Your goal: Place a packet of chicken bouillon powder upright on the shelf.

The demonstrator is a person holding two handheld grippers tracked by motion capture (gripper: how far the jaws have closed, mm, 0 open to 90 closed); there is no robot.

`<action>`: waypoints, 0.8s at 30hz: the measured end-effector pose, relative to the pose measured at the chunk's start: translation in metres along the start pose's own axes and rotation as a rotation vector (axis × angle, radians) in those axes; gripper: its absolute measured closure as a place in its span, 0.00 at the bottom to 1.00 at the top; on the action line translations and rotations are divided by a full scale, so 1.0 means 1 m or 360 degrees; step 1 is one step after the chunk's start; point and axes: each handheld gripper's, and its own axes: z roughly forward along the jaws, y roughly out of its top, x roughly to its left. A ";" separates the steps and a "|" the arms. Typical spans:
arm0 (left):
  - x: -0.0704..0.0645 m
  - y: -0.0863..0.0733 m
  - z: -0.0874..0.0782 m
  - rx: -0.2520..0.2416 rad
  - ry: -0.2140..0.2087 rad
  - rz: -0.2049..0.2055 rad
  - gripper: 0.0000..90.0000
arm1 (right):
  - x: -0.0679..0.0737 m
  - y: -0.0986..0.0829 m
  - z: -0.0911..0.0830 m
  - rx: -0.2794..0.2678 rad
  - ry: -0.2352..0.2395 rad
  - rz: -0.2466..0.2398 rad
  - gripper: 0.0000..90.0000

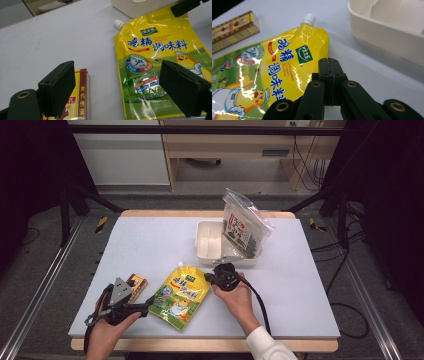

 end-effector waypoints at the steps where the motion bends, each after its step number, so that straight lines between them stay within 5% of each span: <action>1: 0.001 0.000 0.000 0.0006 0.0000 0.0004 0.15 | 0.000 0.002 -0.004 -0.0024 0.0014 -0.0018 1.00; 24: -0.006 0.002 -0.002 0.0002 -0.0041 0.0054 0.15 | -0.014 0.076 -0.073 -0.0129 0.0132 -0.0272 1.00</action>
